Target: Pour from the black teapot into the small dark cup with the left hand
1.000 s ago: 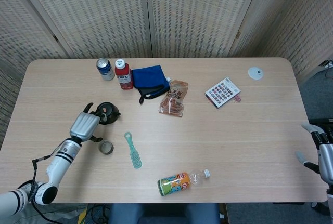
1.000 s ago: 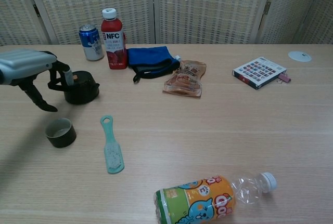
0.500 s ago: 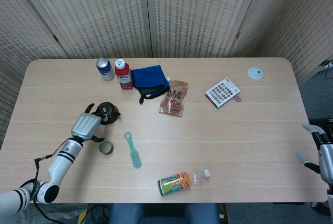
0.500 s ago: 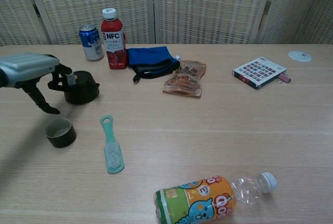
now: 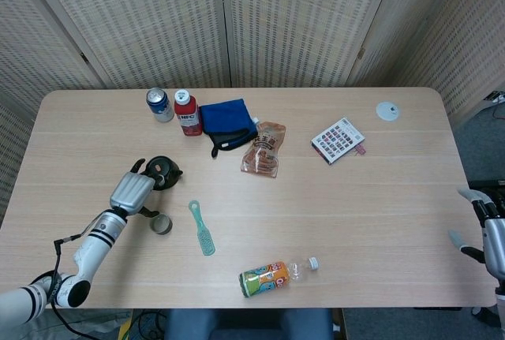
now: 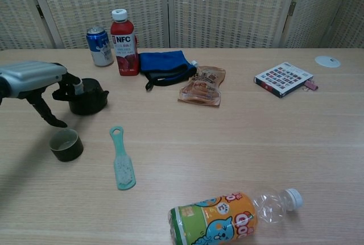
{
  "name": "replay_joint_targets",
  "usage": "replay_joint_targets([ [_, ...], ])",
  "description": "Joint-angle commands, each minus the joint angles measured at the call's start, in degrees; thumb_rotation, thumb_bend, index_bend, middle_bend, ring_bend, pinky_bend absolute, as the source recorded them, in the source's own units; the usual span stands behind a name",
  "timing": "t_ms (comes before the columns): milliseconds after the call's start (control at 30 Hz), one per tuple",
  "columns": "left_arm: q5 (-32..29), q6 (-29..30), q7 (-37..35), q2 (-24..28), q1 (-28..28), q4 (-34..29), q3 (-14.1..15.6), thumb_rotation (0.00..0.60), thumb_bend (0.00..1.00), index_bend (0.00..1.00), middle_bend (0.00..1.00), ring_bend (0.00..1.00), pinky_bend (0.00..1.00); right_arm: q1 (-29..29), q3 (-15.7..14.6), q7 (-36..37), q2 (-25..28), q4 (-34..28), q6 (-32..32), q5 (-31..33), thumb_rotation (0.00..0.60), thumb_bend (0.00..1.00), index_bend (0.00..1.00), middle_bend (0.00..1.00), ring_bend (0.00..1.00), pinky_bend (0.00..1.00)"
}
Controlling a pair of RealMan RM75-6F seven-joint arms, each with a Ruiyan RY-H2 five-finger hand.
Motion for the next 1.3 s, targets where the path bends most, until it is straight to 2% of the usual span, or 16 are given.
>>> replay_joint_targets([
  [33, 0.0, -0.2, -0.2, 0.1, -0.1, 0.0, -0.1, 0.541, 0.06, 0.39, 0.39, 0.37, 0.00, -0.1, 0.0, 0.0, -0.1, 0.1, 0.0, 0.1, 0.600, 0.15, 0.24, 0.27, 0.16, 0.18],
  [200, -0.8, -1.2, 0.0, 0.8, -0.6, -0.7, -0.3, 0.500, 0.06, 0.42, 0.42, 0.39, 0.00, -0.2, 0.0, 0.1, -0.1, 0.2, 0.1, 0.3, 0.600, 0.15, 0.24, 0.27, 0.16, 0.18],
  [267, -1.3, -1.6, 0.2, 1.2, -0.8, -1.1, -0.4, 0.450, 0.06, 0.43, 0.43, 0.40, 0.00, -0.2, 0.0, 0.2, -0.1, 0.2, 0.2, 0.2, 0.600, 0.15, 0.24, 0.27, 0.16, 0.18],
  [433, -2.7, -3.0, 0.9, 2.3, -1.2, -2.3, -0.3, 0.256, 0.06, 0.43, 0.43, 0.40, 0.00, -0.2, 0.1, 0.1, -0.2, 0.3, 0.1, 0.3, 0.600, 0.15, 0.24, 0.27, 0.16, 0.18],
  [633, -4.0, -4.3, 0.7, 3.1, -1.5, -3.3, -0.1, 0.134, 0.07, 0.43, 0.43, 0.40, 0.00, -0.2, 0.1, 0.1, -0.2, 0.4, 0.0, 0.4, 0.600, 0.15, 0.24, 0.27, 0.16, 0.18],
  [733, -4.8, -5.1, 0.5, 3.5, -1.8, -3.8, 0.0, 0.094, 0.07, 0.43, 0.44, 0.40, 0.00, -0.3, 0.1, 0.1, -0.2, 0.4, 0.1, 0.4, 0.600, 0.15, 0.24, 0.27, 0.16, 0.18],
  [1067, -5.4, -7.2, -1.0, 3.9, -2.5, -4.1, 0.6, 0.053, 0.07, 0.44, 0.44, 0.40, 0.00, -0.4, 0.2, -0.1, -0.2, 0.2, 0.1, 0.7, 0.600, 0.15, 0.24, 0.27, 0.16, 0.18],
  [1300, -4.8, -7.6, -1.4, 4.0, -2.8, -3.9, 1.2, 0.049, 0.07, 0.45, 0.45, 0.40, 0.00, -0.3, 0.2, -0.3, -0.2, 0.1, 0.0, 0.7, 0.600, 0.15, 0.24, 0.27, 0.16, 0.18],
])
